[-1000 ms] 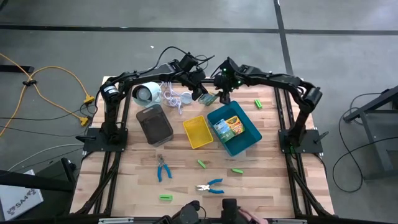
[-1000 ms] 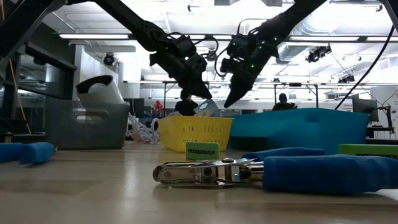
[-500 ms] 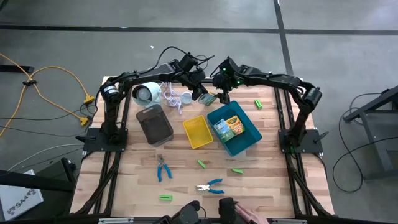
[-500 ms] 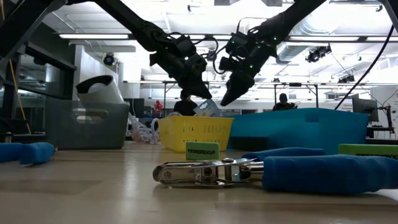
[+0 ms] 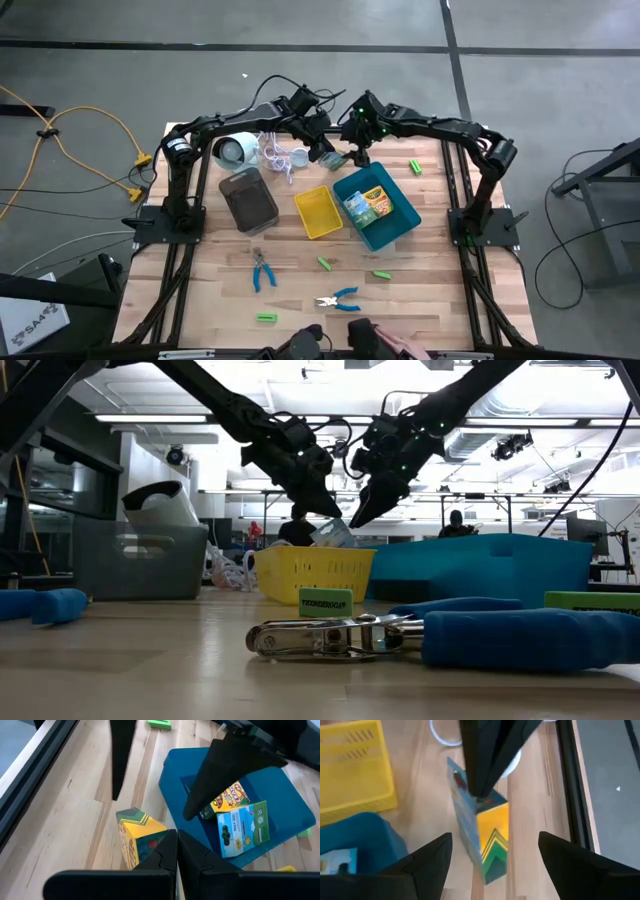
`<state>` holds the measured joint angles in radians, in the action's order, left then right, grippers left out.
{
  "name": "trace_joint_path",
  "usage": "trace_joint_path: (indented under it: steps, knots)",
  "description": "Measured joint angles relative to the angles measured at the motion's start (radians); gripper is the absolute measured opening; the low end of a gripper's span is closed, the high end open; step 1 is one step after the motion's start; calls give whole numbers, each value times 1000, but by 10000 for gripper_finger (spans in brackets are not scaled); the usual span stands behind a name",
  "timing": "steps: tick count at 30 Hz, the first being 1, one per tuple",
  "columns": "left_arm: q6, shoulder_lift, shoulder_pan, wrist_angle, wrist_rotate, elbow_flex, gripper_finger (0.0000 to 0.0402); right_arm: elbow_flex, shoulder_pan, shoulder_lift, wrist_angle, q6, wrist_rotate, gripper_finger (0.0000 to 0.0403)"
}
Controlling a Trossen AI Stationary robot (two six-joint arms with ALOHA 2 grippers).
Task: Pick & Place School Supplies
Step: Put the crayons box into the blue bin
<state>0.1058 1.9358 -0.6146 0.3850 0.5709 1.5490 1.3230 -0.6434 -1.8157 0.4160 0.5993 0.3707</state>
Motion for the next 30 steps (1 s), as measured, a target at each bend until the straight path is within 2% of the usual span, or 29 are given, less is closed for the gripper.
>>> trace_joint_path:
  steps: [14,18,26,30]
  knots:
    - [10,0,4,0,0,0,0,0,15,-138,-88,-4,78,278]
    - [11,0,4,0,0,0,0,0,33,-138,-92,-3,82,232]
    - [11,0,4,0,2,0,0,0,35,-138,-85,-30,75,101]
    - [19,0,4,0,2,0,0,0,35,-138,-86,-52,74,98]
